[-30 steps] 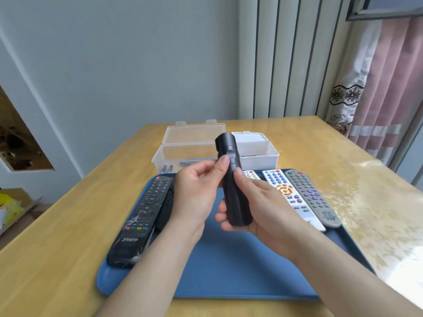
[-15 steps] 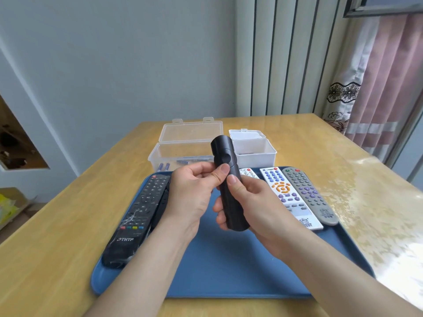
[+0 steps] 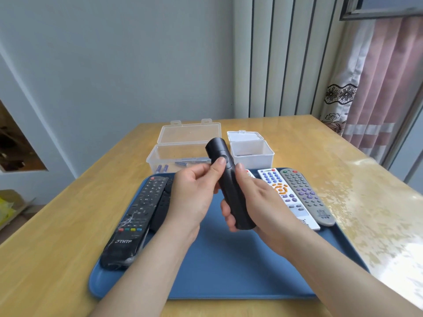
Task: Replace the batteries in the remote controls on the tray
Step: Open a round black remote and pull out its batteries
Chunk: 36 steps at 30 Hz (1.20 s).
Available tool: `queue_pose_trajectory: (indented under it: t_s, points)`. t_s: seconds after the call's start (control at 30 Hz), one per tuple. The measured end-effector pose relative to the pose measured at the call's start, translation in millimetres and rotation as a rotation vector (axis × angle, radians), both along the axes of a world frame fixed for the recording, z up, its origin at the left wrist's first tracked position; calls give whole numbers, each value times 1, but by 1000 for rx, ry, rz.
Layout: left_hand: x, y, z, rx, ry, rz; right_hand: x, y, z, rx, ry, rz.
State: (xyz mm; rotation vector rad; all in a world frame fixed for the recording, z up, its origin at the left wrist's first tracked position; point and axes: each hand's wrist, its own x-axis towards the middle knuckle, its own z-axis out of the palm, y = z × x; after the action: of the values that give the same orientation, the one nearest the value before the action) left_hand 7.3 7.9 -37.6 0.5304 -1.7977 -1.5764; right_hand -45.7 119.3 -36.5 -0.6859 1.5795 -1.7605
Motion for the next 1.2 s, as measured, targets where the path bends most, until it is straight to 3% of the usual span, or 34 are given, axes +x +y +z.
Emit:
queue_pose_trajectory:
  t_s: [0.13,0.37,0.5,0.63,0.77,0.87,1.03,1.2]
  points:
    - [1,-2,0,-135,-19,80,2,-4,-4,-16,26,-12]
    - [0,-10,-1,38,-25,-34,2,-8,-7,32,126,-43]
    - [0,-13,-5,42,-39,-56,4,-9,-9,36,116,-59]
    - [0,-14,-7,102,-47,-78,8,-11,-12,39,-25,-34]
    - [0,-11,-6,151,23,-75,6,-6,-6,43,-215,153]
    - [-1,-6,-6,136,20,-40,6,-7,-7,8,-111,70]
    - [0,6,-3,342,-2,-201,3,-10,-7,-23,141,-63]
    - [1,5,-3,382,-7,-183,8,-8,-6,-54,112,-45]
